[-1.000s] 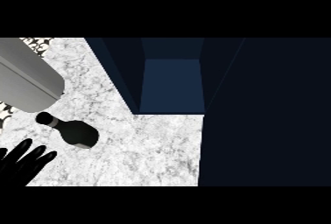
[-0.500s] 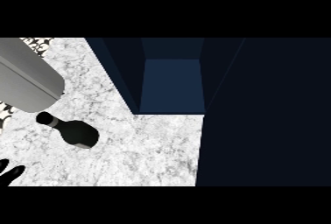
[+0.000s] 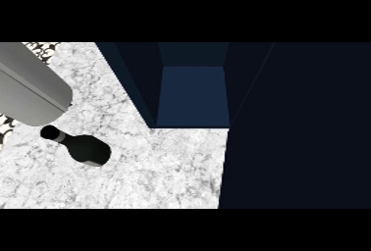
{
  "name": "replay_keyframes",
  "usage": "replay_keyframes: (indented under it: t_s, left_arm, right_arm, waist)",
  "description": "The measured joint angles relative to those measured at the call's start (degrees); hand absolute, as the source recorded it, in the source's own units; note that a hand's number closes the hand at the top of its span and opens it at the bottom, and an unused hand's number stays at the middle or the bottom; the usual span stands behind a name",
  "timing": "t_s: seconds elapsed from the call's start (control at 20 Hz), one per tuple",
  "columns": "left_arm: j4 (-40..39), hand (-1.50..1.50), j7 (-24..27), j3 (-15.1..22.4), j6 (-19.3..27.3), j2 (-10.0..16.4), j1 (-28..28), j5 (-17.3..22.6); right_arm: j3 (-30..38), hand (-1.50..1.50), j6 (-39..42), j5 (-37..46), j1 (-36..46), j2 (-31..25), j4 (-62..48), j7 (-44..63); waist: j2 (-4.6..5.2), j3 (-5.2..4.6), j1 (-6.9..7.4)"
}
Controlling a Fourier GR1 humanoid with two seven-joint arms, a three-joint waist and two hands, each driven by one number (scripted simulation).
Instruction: Pick up the wine, place it into the cabinet and close the cabinet
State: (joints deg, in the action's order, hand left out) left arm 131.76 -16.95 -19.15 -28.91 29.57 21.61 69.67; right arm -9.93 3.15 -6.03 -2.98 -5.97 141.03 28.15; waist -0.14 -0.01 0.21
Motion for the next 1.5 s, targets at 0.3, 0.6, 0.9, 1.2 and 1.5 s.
replay_keyframes:
  t_s: [0.3,0.6,0.9,1.2,1.5]
  left_arm:
    - [-4.3,-1.5,-2.5,-4.1,0.8,1.0,-4.6,1.6]
    - [-11.1,-1.5,-3.8,-6.6,-1.1,0.9,-8.4,0.7]
    - [-18.3,-1.5,-5.5,-6.3,-2.1,1.5,-13.7,-1.7]
    - [-26.9,-1.5,-6.1,-4.8,-5.5,0.3,-17.8,-5.9]
    - [-34.6,-1.5,-5.5,-3.4,-10.5,-1.1,-20.8,-10.8]
  right_arm:
    - [1.2,-1.5,-0.1,1.0,1.5,-0.4,0.7,1.2]
    - [1.8,-1.5,-0.3,1.1,2.6,-0.4,1.4,3.0]
    - [1.0,-1.5,-0.3,1.5,2.3,0.2,1.6,3.2]
    - [3.0,-1.5,0.6,1.3,3.2,-0.4,1.7,4.1]
    - [2.9,-1.5,0.2,1.4,4.9,0.0,1.8,6.2]
  waist:
    - [0.05,0.01,-0.22]
    - [0.07,0.0,-0.46]
    - [0.09,0.01,-0.61]
    - [0.13,0.0,-0.77]
    - [0.12,-0.01,-0.67]
